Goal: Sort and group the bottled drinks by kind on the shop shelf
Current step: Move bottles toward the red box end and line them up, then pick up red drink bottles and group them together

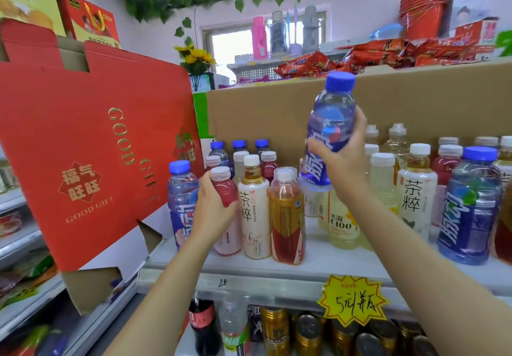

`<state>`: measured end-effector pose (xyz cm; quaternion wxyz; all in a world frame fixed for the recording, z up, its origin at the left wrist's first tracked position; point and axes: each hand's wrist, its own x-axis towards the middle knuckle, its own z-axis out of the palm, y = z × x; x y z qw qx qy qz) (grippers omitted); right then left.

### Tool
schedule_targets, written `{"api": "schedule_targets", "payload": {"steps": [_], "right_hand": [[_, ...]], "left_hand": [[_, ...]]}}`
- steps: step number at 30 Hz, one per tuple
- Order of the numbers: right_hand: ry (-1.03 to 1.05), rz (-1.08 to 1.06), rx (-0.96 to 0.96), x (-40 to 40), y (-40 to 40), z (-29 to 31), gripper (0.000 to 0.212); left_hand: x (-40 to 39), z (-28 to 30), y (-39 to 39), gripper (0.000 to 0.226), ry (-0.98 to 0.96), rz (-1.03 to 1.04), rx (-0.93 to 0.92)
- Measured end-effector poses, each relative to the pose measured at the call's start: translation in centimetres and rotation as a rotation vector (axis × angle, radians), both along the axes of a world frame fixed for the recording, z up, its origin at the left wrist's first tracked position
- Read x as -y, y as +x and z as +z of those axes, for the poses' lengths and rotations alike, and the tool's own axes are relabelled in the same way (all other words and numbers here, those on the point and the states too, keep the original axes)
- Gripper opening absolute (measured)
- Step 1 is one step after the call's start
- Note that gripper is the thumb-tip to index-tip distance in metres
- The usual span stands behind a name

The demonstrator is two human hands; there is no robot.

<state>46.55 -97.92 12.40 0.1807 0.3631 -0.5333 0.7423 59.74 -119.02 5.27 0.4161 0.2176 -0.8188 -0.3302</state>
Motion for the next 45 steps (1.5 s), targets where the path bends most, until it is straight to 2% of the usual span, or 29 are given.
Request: {"api": "schedule_targets", "payload": {"steps": [5, 10, 14, 19, 23, 25, 27, 28, 31, 32, 34, 37, 41, 43, 45], "right_hand": [[0.182, -0.029, 0.144, 4.4, -3.1, 2.7, 0.077], [0.553, -0.156, 0.180, 7.0, -4.1, 1.8, 0.074], [0.679, -0.152, 0.303, 7.5, -4.8, 0.3, 0.061], [0.770, -0.092, 0.356, 7.0, -5.2, -2.3, 0.050], [0.718, -0.043, 0.411, 6.9, -5.5, -3.4, 0.057], [0.709, 0.040, 0.498, 6.5, -5.6, -3.1, 0.048], [0.617, 0.128, 0.585, 5.2, -5.2, -1.6, 0.050], [0.544, 0.110, 0.568, 4.3, -4.5, -0.5, 0.053], [0.293, -0.086, 0.280, 1.2, 0.1, 3.3, 0.054], [0.221, -0.062, 0.132, 0.5, 2.2, 4.3, 0.053], [0.218, 0.169, -0.084, 0.4, 6.0, 5.9, 0.060], [0.311, 0.417, -0.146, 1.5, 8.3, 6.9, 0.068], [0.220, 0.381, -0.055, 1.4, 7.4, 6.1, 0.052], [0.204, 0.372, 0.023, 0.7, 6.5, 4.9, 0.052], [0.150, 0.412, 0.105, -0.3, 5.7, 3.7, 0.049]], "left_hand": [[-0.1, -0.9, 0.3, 0.092, -0.033, -0.002, -0.025], [-0.9, -1.6, 1.7, 0.092, -0.143, 0.006, -0.068], [-1.4, -1.5, 2.9, 0.089, -0.184, -0.014, -0.195], [-2.4, 1.9, 4.3, 0.084, -0.113, -0.032, -0.427], [-3.2, 5.2, 5.2, 0.079, -0.088, -0.120, -0.533], [-3.5, 6.6, 5.2, 0.074, -0.083, -0.141, -0.542], [-3.9, 8.3, 5.2, 0.072, -0.081, -0.165, -0.552], [-4.2, 9.3, 5.2, 0.071, -0.079, -0.182, -0.557], [-5.5, 12.4, 4.9, 0.066, -0.059, -0.259, -0.593], [-6.1, 13.4, 4.6, 0.066, -0.037, -0.295, -0.601], [-7.6, 15.4, 3.8, 0.066, 0.019, -0.396, -0.607], [-9.4, 17.5, 2.0, 0.058, 0.089, -0.514, -0.552], [-7.2, 18.1, -0.3, 0.054, 0.203, -0.678, -0.386], [-4.1, 16.6, -2.0, 0.067, 0.253, -0.533, -0.376], [-1.1, 13.6, -4.5, 0.078, 0.301, -0.259, -0.303]]}}
